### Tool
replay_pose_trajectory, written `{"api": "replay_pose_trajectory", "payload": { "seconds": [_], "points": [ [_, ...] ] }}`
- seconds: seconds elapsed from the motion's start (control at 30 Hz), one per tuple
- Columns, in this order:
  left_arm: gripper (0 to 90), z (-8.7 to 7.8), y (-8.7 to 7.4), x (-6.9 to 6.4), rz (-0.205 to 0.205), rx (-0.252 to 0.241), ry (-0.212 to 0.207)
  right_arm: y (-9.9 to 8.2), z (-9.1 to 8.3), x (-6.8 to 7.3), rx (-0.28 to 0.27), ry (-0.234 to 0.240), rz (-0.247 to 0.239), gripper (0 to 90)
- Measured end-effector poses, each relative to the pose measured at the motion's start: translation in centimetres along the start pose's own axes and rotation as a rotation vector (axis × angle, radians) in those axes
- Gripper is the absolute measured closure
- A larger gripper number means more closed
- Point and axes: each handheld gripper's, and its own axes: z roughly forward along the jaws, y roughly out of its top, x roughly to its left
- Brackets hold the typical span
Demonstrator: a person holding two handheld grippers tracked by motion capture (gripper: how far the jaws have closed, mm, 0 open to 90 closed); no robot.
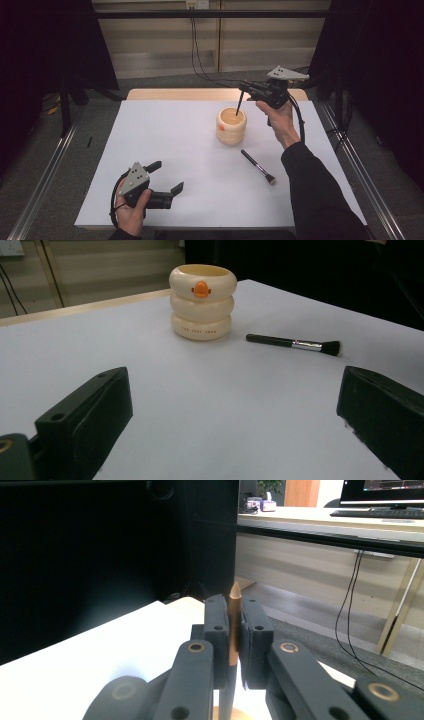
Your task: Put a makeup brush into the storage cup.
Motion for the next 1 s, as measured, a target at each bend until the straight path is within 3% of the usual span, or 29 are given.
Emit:
{"api": "replay_pose_trajectory", "payload": {
  "seconds": [0.17,0.6,0.93,1.0],
  "points": [
    [1.3,0.1,0.0,-0.1,-0.001,0.0,-0.008,-0.6,0.8,0.0,0.027,-0.005,-0.024,84.6],
    [1.5,0.0,0.1,0.0,0.009,0.001,-0.017,-2.4,1.3,0.9,0.064,0.012,-0.004,84.7],
    [1.5,0.2,0.0,-0.1,-0.002,0.007,-0.015,-3.6,1.4,0.9,0.094,0.013,0.008,84.6],
    [1.5,0.1,0.1,-0.1,0.011,0.009,-0.014,-3.8,1.5,0.7,0.097,0.004,0.016,84.6]
  ]
}}
